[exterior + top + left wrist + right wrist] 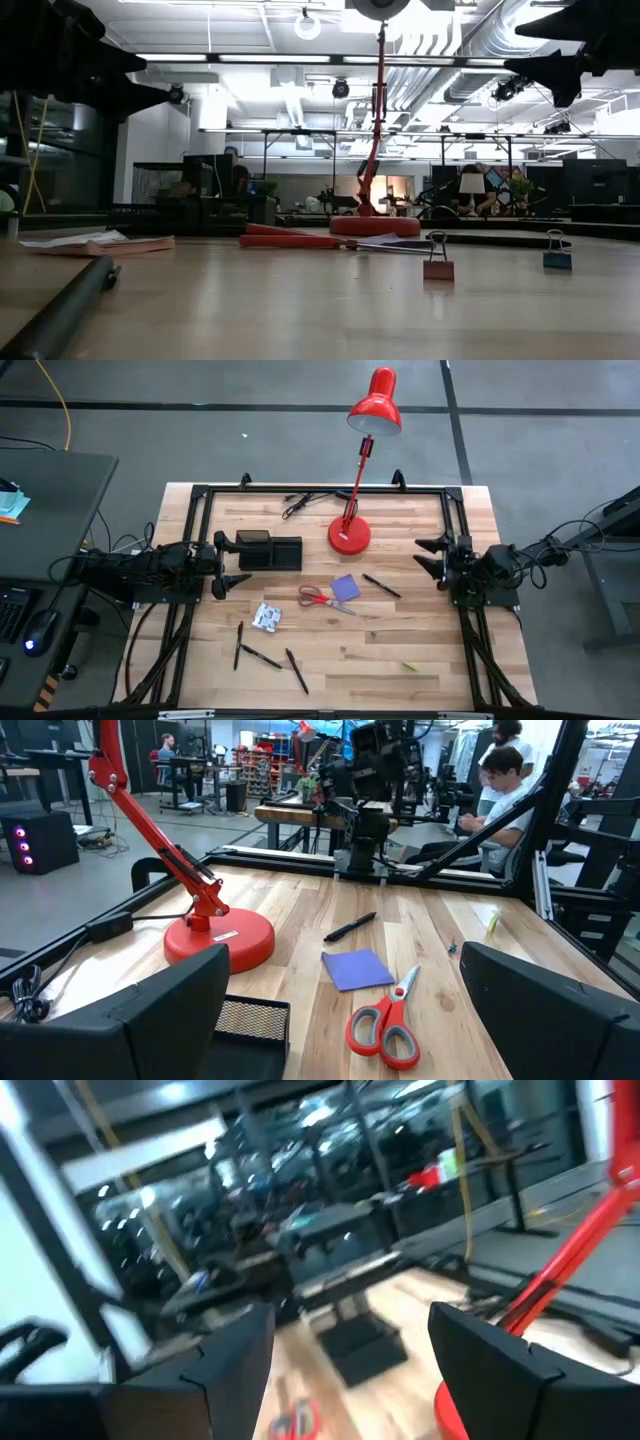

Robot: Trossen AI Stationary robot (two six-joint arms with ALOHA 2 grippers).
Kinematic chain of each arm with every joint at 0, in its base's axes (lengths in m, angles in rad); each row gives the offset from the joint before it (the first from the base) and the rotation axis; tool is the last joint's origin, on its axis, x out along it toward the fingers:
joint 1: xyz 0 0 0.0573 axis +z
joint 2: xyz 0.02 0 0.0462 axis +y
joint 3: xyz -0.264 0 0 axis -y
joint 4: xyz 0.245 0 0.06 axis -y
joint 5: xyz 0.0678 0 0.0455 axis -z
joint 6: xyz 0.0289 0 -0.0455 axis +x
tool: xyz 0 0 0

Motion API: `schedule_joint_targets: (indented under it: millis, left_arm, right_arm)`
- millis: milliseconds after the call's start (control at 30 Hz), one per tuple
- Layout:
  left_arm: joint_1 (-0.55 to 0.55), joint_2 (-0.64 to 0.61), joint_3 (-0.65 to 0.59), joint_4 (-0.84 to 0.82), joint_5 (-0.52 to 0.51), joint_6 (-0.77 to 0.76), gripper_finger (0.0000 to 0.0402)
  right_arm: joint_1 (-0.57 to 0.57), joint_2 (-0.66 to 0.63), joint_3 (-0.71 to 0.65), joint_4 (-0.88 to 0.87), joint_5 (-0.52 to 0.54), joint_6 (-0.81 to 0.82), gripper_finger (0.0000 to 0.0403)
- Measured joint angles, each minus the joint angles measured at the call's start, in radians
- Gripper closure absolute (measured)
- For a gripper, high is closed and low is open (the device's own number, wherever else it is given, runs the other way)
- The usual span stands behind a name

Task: Pick and place office supplies into organizer
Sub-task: Put the blue binder clip into the black desk organizer

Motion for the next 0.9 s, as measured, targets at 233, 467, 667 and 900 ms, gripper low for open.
schedule_joint_targets:
  millis: [233, 467, 667, 900]
  left_arm:
    - [0.000, 0.000, 0.000, 0.000, 0.000, 0.000, 0.0021]
    - [0.000, 0.000, 0.000, 0.013, -0.018, 0.115, 0.0021]
    - [0.000, 0.000, 0.000, 0.002, -0.018, 0.102, 0.0021]
    - [0.000, -0.001, 0.000, 0.037, -0.018, 0.101, 0.0021]
  right_arm:
    - [0.000, 0.000, 0.000, -0.004, 0.077, -0.004, 0.0144]
    - [0.001, 0.034, 0.000, -0.107, -0.065, 0.046, 0.0144]
    - [0.002, 0.214, 0.000, -0.082, -0.159, 0.155, 0.0144]
    - [0.002, 0.513, 0.004, 0.199, -0.244, 0.145, 0.0144]
